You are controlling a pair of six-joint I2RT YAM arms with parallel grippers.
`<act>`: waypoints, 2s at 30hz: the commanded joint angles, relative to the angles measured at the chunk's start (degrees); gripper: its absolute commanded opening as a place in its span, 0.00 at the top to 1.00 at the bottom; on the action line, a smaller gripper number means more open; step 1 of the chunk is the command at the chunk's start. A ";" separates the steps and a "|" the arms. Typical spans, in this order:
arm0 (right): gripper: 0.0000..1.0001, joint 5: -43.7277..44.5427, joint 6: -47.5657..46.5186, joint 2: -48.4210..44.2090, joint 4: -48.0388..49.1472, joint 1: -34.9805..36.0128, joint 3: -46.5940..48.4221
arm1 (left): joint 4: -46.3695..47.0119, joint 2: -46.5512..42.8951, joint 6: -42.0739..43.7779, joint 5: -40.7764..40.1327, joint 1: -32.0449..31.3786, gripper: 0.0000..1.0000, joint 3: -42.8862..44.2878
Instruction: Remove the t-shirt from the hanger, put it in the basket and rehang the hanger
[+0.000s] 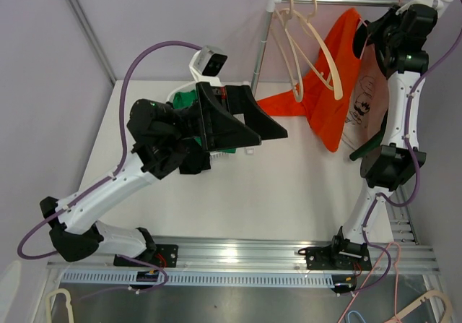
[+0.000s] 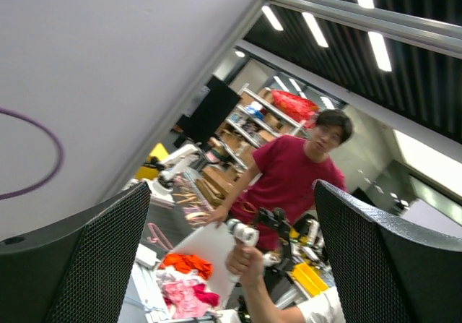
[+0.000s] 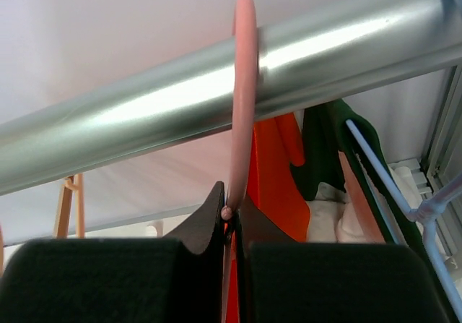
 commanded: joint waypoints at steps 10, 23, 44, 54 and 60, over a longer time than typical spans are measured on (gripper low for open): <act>1.00 -3.85 2.26 -11.20 0.96 0.95 0.27 | -29.49 -10.34 31.21 -10.01 5.84 0.01 -8.48; 1.00 -1.57 2.52 -20.07 -3.08 1.40 -8.33 | -43.74 -15.28 55.04 -31.30 6.20 0.00 -12.80; 1.00 20.14 9.90 -58.93 -13.53 8.25 -48.51 | -22.84 -13.80 84.65 -35.95 -13.74 0.01 -27.21; 1.00 21.46 11.13 -58.23 -18.55 13.77 -43.94 | -3.32 0.69 97.58 -45.27 -25.62 0.01 -29.41; 1.00 23.22 11.13 -57.35 -19.51 16.34 -42.19 | 0.81 6.68 96.53 -46.24 -26.85 0.00 -26.43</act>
